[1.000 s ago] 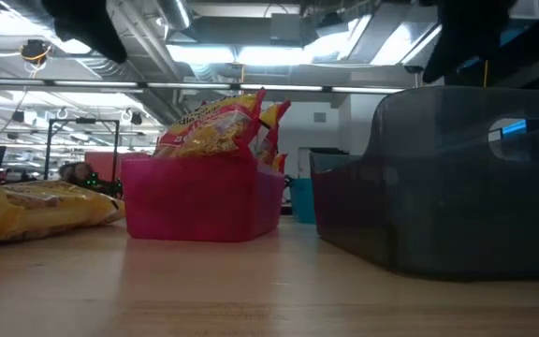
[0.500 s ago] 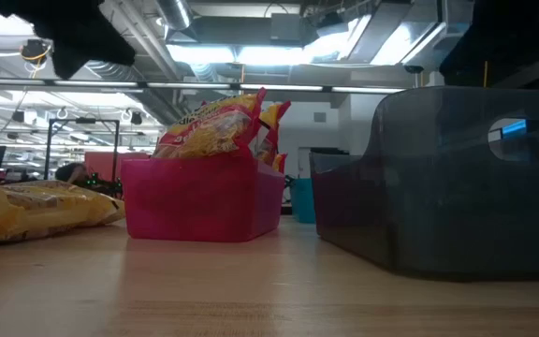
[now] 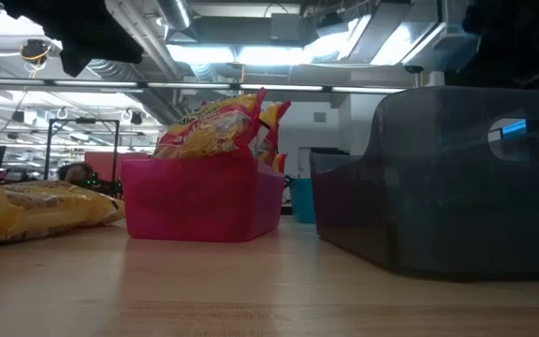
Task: Sort Maruchan noodles
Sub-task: Put the blue bag into the blue bin
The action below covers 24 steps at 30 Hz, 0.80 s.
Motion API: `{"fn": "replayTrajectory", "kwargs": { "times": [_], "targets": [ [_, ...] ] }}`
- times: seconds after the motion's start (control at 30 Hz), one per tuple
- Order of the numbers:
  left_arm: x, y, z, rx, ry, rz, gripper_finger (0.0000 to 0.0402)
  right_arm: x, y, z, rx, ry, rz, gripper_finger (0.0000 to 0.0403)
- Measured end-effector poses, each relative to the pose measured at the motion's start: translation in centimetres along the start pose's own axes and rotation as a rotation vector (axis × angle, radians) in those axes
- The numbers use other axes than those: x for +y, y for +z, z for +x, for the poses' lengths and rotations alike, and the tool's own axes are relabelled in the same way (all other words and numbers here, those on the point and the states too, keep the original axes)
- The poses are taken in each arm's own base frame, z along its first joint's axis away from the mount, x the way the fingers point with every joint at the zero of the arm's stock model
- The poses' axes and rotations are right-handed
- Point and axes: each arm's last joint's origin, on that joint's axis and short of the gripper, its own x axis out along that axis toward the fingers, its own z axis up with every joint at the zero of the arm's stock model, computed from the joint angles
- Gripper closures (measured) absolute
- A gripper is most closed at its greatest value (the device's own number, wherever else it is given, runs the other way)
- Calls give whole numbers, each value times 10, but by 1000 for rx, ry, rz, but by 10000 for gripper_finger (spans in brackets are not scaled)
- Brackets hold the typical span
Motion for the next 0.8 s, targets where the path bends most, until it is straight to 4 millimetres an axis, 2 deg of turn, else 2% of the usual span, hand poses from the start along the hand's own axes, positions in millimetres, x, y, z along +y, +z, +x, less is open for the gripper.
{"fn": "replayTrajectory", "kwargs": {
  "times": [0.1, 0.27, 0.43, 0.6, 0.8],
  "targets": [
    [0, 0, 0, -7, 8, 0, 349, -3, 1, -3, -110, 39, 26, 377],
    [-1, 3, 0, -45, 20, -15, 349, -11, 4, -12, -194, -13, 9, 377],
    [-1, 5, 0, -75, 44, -14, 349, -20, 19, -20, -276, -180, 14, 377],
    [1, 6, 1, -99, 80, -43, 349, -37, 31, -20, -236, -370, 59, 377],
    [3, 7, 3, -97, 85, -53, 349, -57, 37, -12, -92, -323, 130, 366]
  ]
}}
